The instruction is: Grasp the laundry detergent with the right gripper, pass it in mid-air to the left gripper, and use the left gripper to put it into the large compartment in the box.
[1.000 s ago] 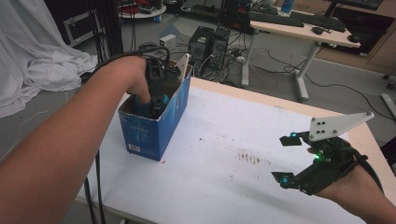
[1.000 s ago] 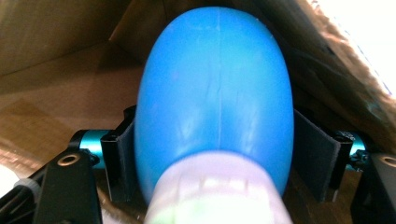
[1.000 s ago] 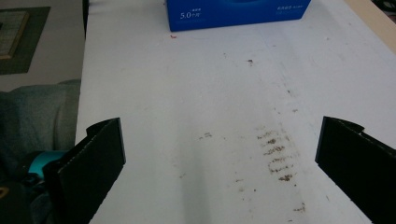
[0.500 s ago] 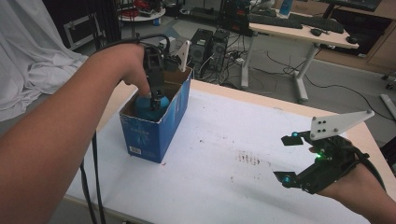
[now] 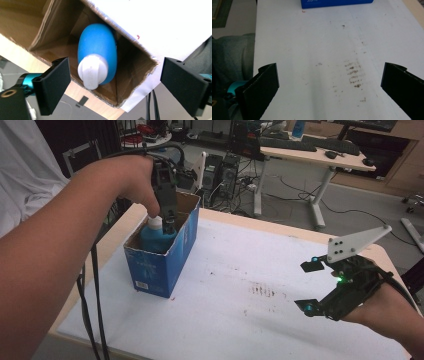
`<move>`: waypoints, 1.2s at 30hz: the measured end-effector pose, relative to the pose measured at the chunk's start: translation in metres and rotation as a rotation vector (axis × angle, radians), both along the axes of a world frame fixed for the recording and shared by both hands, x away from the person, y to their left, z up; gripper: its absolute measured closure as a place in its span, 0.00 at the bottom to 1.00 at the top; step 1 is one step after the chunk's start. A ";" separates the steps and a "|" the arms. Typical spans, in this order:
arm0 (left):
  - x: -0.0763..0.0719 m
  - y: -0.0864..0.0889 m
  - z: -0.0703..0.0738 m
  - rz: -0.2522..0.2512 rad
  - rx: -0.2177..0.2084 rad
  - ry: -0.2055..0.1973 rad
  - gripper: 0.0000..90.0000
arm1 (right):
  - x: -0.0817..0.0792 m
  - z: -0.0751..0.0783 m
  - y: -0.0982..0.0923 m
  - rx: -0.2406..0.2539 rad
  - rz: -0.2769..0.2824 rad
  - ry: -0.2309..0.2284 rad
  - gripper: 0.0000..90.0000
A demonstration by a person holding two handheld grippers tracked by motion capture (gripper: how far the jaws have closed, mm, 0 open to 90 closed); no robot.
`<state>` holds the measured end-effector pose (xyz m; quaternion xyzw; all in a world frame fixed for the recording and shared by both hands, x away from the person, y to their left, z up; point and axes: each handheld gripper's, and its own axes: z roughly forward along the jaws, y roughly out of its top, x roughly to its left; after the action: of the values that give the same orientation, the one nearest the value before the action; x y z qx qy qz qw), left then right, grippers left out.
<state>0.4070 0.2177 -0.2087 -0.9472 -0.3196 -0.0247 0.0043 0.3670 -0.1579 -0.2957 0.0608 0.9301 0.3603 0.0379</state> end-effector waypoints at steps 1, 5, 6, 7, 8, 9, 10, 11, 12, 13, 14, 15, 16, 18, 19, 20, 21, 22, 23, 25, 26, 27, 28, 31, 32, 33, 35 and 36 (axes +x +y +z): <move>-0.001 -0.002 0.002 -0.010 -0.003 0.003 0.10 | 0.001 0.002 0.000 -0.018 0.003 0.001 0.01; -0.004 -0.014 0.006 -0.051 -0.022 0.015 0.07 | 0.005 0.009 -0.002 -0.093 0.010 0.013 0.01; -0.004 -0.017 0.007 -0.064 -0.029 0.020 0.07 | 0.006 0.011 -0.003 -0.108 0.011 0.018 0.01; -0.005 -0.020 0.007 -0.080 -0.032 0.023 0.07 | 0.007 0.013 -0.003 -0.121 0.011 0.016 0.01; -0.005 -0.020 0.007 -0.080 -0.032 0.023 0.06 | 0.007 0.013 -0.003 -0.121 0.011 0.016 0.01; -0.006 -0.023 0.007 -0.090 -0.038 0.027 0.06 | 0.008 0.015 -0.004 -0.136 0.011 0.016 0.01; -0.006 -0.029 0.007 -0.107 -0.044 0.038 0.06 | 0.010 0.019 -0.006 -0.162 0.013 0.017 0.01; -0.006 -0.029 0.007 -0.107 -0.044 0.038 0.06 | 0.010 0.021 -0.006 -0.177 0.015 0.015 0.01; -0.007 -0.035 0.005 -0.134 -0.047 0.048 0.06 | 0.011 0.023 -0.006 -0.193 0.017 0.022 0.01; -0.007 -0.038 0.005 -0.142 -0.044 0.052 0.03 | 0.012 0.025 -0.006 -0.207 0.016 0.019 0.01; -0.007 -0.038 0.005 -0.142 -0.044 0.052 0.02 | 0.013 0.027 -0.006 -0.222 0.019 0.018 0.01; -0.007 -0.041 0.004 -0.157 -0.047 0.054 0.02 | 0.014 0.029 -0.006 -0.238 0.022 0.021 0.01; -0.008 -0.043 0.004 -0.169 -0.053 0.060 0.02 | 0.015 0.030 -0.006 -0.254 0.025 0.018 0.01; -0.009 -0.048 0.003 -0.197 -0.067 0.068 0.02 | 0.015 0.031 -0.005 -0.269 0.025 0.016 0.01; -0.009 -0.050 0.003 -0.205 -0.071 0.073 0.02 | 0.017 0.033 -0.005 -0.297 0.026 0.020 0.01; -0.010 -0.054 0.002 -0.217 -0.079 0.086 0.02 | 0.017 0.033 -0.004 -0.307 0.027 0.020 0.01; -0.010 -0.054 0.002 -0.217 -0.079 0.086 0.02 | 0.017 0.033 -0.004 -0.307 0.027 0.020 0.01; -0.010 -0.058 0.002 -0.252 -0.085 0.084 0.02 | 0.018 0.034 -0.003 -0.335 0.030 0.021 0.01; -0.010 -0.058 0.002 -0.252 -0.085 0.084 0.02 | 0.018 0.034 -0.003 -0.335 0.030 0.021 0.01; -0.012 -0.064 0.001 -0.285 -0.107 0.086 0.02 | 0.018 0.037 -0.001 -0.375 0.038 0.014 0.01; -0.012 -0.064 0.001 -0.285 -0.107 0.086 0.02 | 0.018 0.038 0.000 -0.383 0.042 0.012 0.01; -0.013 -0.069 0.000 -0.311 -0.112 0.089 0.02 | 0.017 0.040 0.000 -0.390 0.042 0.008 0.01; -0.013 -0.071 -0.001 -0.319 -0.111 0.092 0.02 | 0.017 0.041 0.001 -0.400 0.042 0.009 0.01; -0.015 -0.077 -0.003 -0.347 -0.120 0.100 0.02 | 0.016 0.044 0.004 -0.422 0.045 0.003 0.01; -0.015 -0.077 -0.003 -0.347 -0.120 0.100 0.02 | 0.016 0.044 0.004 -0.422 0.045 0.003 0.01; -0.017 -0.080 -0.005 -0.358 -0.129 0.104 0.02 | 0.014 0.045 0.006 -0.429 0.045 0.000 0.01; -0.018 -0.083 -0.007 -0.370 -0.128 0.110 0.02 | 0.013 0.047 0.007 -0.437 0.046 -0.003 0.01; -0.018 -0.083 -0.007 -0.370 -0.128 0.110 0.02 | 0.013 0.047 0.007 -0.437 0.046 -0.003 0.01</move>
<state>0.3894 0.1350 -0.2157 -0.9881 -0.1402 0.0473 -0.0431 0.3798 -0.1508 -0.2490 0.0293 0.9871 0.1510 0.0435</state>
